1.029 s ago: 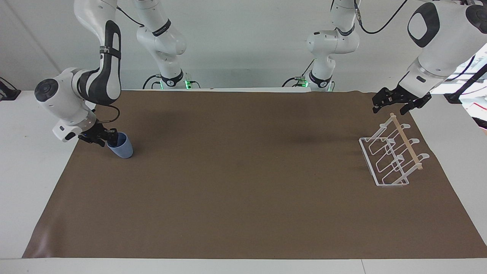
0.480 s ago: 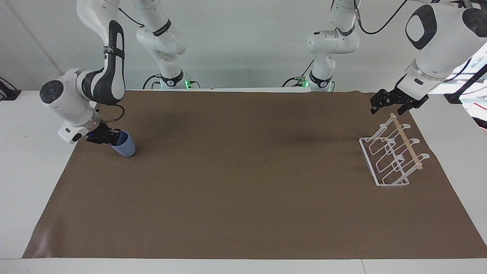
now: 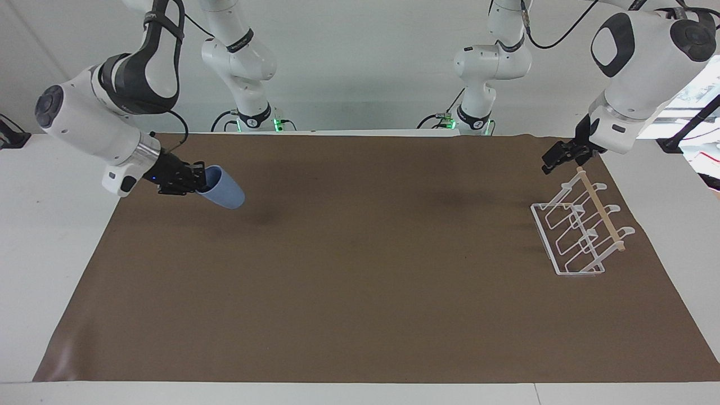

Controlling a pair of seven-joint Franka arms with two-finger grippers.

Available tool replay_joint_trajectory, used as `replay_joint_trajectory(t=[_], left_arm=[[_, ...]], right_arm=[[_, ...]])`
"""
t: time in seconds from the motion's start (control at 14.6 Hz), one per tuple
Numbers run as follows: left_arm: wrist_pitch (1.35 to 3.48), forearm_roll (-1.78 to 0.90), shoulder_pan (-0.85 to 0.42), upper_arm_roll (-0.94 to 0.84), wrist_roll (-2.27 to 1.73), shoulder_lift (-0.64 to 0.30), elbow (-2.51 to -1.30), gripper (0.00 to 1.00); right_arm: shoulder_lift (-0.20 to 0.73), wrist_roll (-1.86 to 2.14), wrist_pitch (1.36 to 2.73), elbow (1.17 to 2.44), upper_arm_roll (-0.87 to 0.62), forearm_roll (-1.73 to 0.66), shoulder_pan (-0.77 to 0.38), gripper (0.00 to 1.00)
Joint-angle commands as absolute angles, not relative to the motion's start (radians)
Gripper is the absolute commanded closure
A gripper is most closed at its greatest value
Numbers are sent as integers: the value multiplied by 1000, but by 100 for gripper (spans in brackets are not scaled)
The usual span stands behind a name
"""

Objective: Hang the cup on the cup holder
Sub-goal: 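Lift the cup with the right gripper while the left gripper reaches toward it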

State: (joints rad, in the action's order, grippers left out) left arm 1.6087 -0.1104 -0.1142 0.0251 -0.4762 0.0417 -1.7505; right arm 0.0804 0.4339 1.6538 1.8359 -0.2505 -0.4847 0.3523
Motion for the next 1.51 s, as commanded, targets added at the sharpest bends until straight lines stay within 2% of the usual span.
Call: replay_joint_trajectory(t=[0.0,0.21,0.48,0.82,1.3,1.44], left_arm=[[1651,-185,-164,31,-795,78,-1798,0],[1678,-314,-233,29,-1155,78,-1795,0],[1727,-425,-333,31,-1572,66,-1766,0],[1701,-456,-397,29,-1769,9,-1632,0],[1787,-449,-497,28,-1827,15,-1670,0],[1802,-449,-529,28,-1827,28,-1728,0]], right_arm=[[94,365,1669,1839,-331,-696,362,100],[83,238,1744,1870,-350,-910,253,100],[52,124,1974,1953,-348,-1251,65,100],[41,104,2106,1986,-350,-1317,-66,100],[49,57,2285,1985,-350,-1370,-214,100],[52,55,2318,1983,-348,-1387,-232,100]])
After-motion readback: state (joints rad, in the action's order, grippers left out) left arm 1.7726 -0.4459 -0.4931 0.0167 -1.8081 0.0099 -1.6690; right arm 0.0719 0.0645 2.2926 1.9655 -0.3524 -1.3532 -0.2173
